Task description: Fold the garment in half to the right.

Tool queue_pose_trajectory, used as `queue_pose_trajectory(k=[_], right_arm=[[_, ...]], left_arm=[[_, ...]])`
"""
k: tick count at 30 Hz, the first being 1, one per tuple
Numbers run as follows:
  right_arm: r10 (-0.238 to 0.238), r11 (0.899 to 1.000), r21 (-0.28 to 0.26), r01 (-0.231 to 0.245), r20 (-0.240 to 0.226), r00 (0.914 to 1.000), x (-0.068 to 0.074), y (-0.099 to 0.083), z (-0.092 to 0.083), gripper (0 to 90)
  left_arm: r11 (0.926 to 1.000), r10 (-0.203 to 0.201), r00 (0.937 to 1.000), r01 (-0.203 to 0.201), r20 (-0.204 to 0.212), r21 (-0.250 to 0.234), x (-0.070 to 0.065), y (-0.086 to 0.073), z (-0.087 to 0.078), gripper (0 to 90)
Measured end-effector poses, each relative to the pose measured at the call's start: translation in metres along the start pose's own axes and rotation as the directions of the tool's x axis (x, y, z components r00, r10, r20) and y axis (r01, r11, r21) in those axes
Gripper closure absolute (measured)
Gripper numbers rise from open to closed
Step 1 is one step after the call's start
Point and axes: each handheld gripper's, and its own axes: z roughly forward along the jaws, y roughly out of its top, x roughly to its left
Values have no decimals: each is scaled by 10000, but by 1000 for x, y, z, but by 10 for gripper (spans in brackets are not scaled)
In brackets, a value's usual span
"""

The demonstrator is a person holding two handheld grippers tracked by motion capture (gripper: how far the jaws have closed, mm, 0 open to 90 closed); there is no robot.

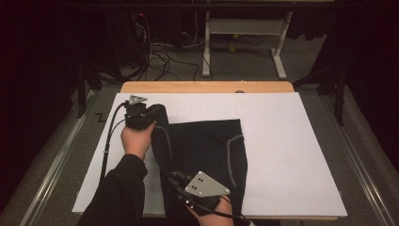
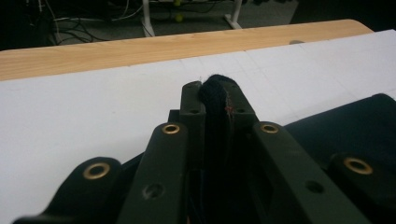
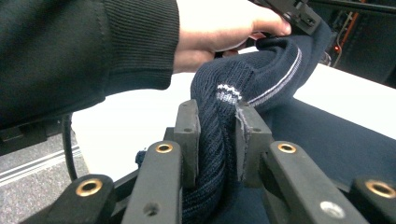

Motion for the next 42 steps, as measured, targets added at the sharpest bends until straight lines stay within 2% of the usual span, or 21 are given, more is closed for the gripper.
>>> queue_pose_trajectory(k=[6,10,20,28,37,42], right_arm=[[38,9999,108,-42,364,9993,-11,-13,-16,743],[110,9998,168,-119,557,9984,-18,-21,-26,743],[204,9990,371,-240,950,9953,-28,-36,-46,741],[356,9979,487,-422,1292,9910,-33,-52,-59,737],[690,9949,617,-796,1579,9850,-44,-63,-74,736],[819,9926,742,-961,1748,9812,-49,-68,-80,731]], left_arm=[[10000,47,9997,-48,225,81,-18,3,12,779],[9995,286,9991,-291,309,148,-32,6,19,779],[9981,499,9973,-518,543,341,-60,10,31,778],[9954,825,9938,-858,741,421,-85,13,42,777],[9949,918,9889,-961,1172,316,-105,16,53,776],[9931,1000,9857,-1072,1357,467,-117,16,63,775]])
